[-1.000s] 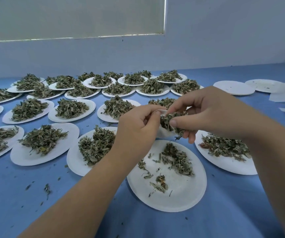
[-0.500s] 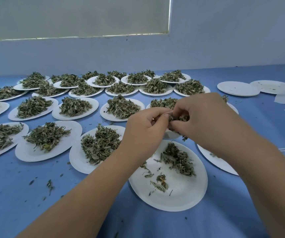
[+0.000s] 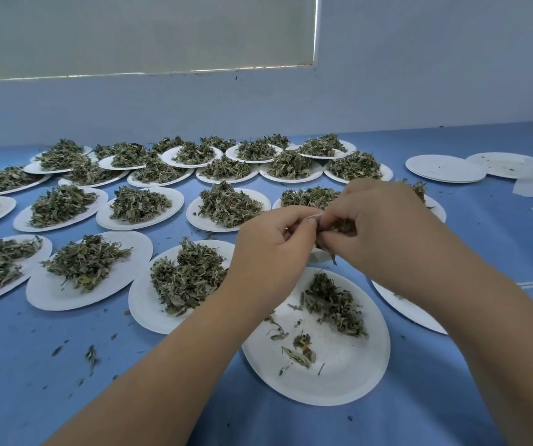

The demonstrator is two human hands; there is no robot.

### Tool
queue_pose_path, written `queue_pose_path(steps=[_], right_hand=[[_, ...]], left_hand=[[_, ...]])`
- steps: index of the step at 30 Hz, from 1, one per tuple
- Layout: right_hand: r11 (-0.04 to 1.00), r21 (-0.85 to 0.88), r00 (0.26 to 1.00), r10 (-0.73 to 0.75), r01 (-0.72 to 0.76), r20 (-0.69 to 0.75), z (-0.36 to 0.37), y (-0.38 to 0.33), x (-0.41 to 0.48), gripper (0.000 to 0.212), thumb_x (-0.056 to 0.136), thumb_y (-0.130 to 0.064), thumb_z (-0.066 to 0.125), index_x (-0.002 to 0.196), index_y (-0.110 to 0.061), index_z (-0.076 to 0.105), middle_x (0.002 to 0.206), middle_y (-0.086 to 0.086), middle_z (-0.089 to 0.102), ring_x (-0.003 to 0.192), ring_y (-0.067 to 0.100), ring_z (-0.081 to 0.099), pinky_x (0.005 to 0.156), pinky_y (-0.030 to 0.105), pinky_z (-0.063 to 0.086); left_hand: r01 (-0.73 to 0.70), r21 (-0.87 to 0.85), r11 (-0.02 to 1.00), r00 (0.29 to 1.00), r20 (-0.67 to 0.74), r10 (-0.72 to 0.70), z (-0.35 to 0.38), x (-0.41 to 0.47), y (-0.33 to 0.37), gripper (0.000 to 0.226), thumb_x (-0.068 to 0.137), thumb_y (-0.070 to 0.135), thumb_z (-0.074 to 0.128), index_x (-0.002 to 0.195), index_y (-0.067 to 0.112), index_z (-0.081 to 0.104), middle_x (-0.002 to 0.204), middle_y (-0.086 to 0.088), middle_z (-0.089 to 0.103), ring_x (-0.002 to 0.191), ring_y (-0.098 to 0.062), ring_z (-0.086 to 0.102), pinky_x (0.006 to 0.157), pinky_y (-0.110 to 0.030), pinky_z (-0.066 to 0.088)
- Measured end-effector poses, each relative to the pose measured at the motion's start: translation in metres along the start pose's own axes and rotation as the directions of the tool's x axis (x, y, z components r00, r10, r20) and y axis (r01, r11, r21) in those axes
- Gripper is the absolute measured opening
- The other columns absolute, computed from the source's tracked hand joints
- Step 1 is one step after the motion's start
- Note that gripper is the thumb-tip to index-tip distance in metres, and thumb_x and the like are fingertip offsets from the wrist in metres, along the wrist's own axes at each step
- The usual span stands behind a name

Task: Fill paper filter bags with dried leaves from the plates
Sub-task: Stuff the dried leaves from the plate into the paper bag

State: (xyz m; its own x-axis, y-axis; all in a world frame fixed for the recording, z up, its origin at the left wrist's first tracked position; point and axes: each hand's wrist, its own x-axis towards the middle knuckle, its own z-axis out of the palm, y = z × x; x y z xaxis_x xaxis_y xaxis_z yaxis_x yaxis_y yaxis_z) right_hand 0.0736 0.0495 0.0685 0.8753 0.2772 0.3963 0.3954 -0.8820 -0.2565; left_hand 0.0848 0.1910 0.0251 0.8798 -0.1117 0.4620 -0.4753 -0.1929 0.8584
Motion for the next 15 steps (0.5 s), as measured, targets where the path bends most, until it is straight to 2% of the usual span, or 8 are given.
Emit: queue_pose_path(steps=[1,3,4,6,9,12,15], right_hand=[[0.999,0.051,1.0,0.0,0.001,-0.028,-0.0012,-0.0005,-0.0006,0.008,0.083,-0.027,0.065,0.083,-0.026,0.073,0.085,-0.009,0.055,0.077,0.008,0.054,0.066,0.015,0.04],[0.98,0.199,0.998,0.015,-0.002,-0.067,-0.0045,-0.0008,-0.0022,0.005,0.08,-0.027,0.067,0.082,-0.031,0.068,0.083,-0.014,0.057,0.077,0.002,0.055,0.066,0.005,0.038],[0.964,0.264,0.997,0.025,-0.004,-0.078,-0.006,0.0002,-0.003,0.009,0.08,-0.025,0.067,0.082,-0.033,0.065,0.083,-0.015,0.058,0.077,0.0,0.057,0.066,0.004,0.039],[0.945,0.328,0.994,0.033,0.003,-0.104,-0.0076,0.0026,-0.0038,0.018,0.079,-0.015,0.067,0.081,-0.033,0.063,0.082,-0.015,0.06,0.073,0.0,0.059,0.066,0.007,0.043],[0.963,0.265,0.989,-0.011,0.051,-0.151,-0.0062,0.0029,-0.0052,0.021,0.079,-0.007,0.07,0.081,-0.027,0.066,0.074,-0.015,0.063,0.074,0.001,0.059,0.067,0.012,0.046],[0.983,0.156,0.99,-0.083,0.1,-0.114,-0.003,0.0027,-0.005,0.013,0.081,-0.01,0.07,0.084,-0.022,0.073,0.076,-0.011,0.066,0.075,0.003,0.056,0.068,0.01,0.042],[0.988,0.095,0.991,-0.12,0.125,-0.055,-0.0005,0.0037,-0.0041,0.014,0.084,-0.015,0.067,0.087,-0.026,0.076,0.077,-0.008,0.066,0.074,0.008,0.058,0.068,0.023,0.043]], left_hand=[[0.001,-0.003,1.0,1.0,-0.006,-0.001,-0.0004,0.0001,-0.0003,0.026,0.094,0.003,0.054,0.09,0.017,0.075,0.062,0.014,0.065,0.051,0.005,0.053,0.05,-0.004,0.036],[0.011,0.01,1.0,0.999,-0.031,-0.011,-0.0022,0.0005,-0.001,0.025,0.094,0.006,0.055,0.093,0.019,0.076,0.062,0.004,0.065,0.046,0.001,0.046,0.047,-0.008,0.034],[0.016,0.008,1.0,0.999,-0.043,-0.016,-0.0032,0.0009,-0.0013,0.025,0.094,0.008,0.055,0.093,0.022,0.076,0.06,0.002,0.063,0.045,0.0,0.043,0.045,-0.009,0.032],[0.021,0.004,1.0,0.998,-0.055,-0.021,-0.0047,0.0009,-0.0015,0.026,0.095,0.008,0.055,0.091,0.026,0.074,0.052,0.009,0.056,0.04,-0.001,0.037,0.042,-0.01,0.029],[0.028,0.002,1.0,0.998,-0.053,-0.027,-0.0042,0.0,-0.0018,0.029,0.095,0.009,0.055,0.089,0.031,0.072,0.048,0.014,0.05,0.04,-0.002,0.034,0.042,-0.01,0.027],[0.013,-0.005,1.0,0.999,-0.041,-0.013,-0.0028,-0.0015,-0.0013,0.027,0.095,0.006,0.053,0.092,0.022,0.074,0.049,0.017,0.052,0.041,0.0,0.039,0.043,-0.006,0.029],[0.0,-0.042,0.999,1.0,-0.026,-0.001,-0.0035,-0.0026,0.001,0.028,0.095,0.002,0.051,0.093,0.016,0.075,0.056,0.017,0.061,0.044,0.004,0.049,0.046,-0.003,0.035]])
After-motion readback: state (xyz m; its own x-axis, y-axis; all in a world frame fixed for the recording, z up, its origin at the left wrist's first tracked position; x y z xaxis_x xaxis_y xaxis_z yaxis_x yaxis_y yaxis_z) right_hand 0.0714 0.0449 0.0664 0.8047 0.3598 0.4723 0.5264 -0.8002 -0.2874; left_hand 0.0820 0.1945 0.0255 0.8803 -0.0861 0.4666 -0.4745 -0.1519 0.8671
